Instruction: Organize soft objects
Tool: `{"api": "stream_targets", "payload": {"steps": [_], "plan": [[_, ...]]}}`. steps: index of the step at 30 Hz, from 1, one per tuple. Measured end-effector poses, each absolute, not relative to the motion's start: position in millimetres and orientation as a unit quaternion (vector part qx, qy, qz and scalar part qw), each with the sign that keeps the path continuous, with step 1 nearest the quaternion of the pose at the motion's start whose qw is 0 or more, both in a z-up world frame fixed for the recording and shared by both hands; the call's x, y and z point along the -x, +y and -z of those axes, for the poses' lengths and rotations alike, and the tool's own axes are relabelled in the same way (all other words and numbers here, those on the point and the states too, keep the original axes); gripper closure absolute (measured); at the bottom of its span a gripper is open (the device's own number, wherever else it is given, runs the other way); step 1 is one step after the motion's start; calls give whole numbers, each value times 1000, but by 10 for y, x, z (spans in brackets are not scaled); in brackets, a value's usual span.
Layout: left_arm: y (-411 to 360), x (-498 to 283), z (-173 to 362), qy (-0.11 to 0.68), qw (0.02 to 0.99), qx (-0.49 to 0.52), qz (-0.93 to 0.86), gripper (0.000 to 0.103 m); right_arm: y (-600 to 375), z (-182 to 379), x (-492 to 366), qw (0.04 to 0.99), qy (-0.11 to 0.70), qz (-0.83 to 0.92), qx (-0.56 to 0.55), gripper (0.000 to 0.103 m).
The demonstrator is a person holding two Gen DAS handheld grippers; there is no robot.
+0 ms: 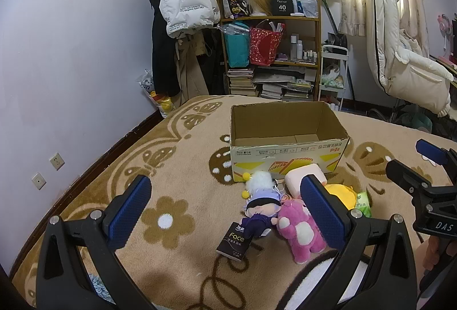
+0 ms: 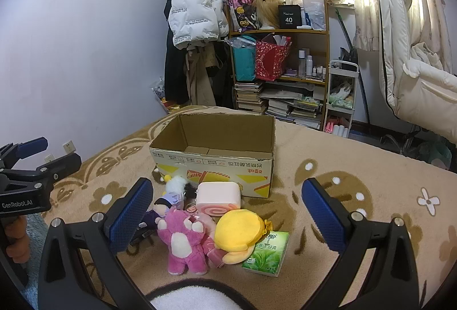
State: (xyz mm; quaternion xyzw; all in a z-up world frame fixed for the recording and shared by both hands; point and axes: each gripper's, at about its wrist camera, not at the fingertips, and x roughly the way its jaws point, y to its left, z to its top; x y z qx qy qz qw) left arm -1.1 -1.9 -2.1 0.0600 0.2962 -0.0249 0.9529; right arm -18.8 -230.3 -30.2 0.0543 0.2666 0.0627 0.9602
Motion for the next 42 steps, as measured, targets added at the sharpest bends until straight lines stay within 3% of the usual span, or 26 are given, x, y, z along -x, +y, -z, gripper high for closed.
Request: {"api": "stream_targets", "payload": {"steps": [22, 42], "plan": [[11, 16, 15, 295, 954, -52, 23, 0, -2317, 322, 200, 961, 263, -62, -56, 0], [-20, -615, 394, 380, 923, -65, 1, 0, -2444, 597, -187, 936, 322, -65, -129, 0]]}}
